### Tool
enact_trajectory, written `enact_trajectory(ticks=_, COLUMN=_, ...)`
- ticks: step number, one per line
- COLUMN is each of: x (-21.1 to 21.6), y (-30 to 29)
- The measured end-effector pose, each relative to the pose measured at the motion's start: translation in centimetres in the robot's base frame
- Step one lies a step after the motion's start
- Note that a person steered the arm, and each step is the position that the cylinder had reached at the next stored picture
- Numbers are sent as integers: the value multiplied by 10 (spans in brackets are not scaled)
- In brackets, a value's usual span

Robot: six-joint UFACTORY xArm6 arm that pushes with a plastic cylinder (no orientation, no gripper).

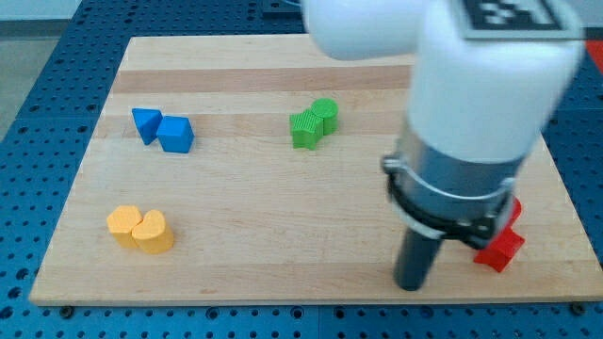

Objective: Slide blue triangle down a bit

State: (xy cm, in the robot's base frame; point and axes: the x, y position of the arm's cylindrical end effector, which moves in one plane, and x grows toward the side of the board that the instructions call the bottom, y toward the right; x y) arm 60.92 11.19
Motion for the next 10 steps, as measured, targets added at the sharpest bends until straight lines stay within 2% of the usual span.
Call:
enact_trajectory(ticks=1, x=6, y=47)
enact_trajectory(ticks=4, x=7, y=95)
enact_trajectory(ticks=8, x=-44, y=52)
enact_trajectory(ticks=10, x=-82, y=48)
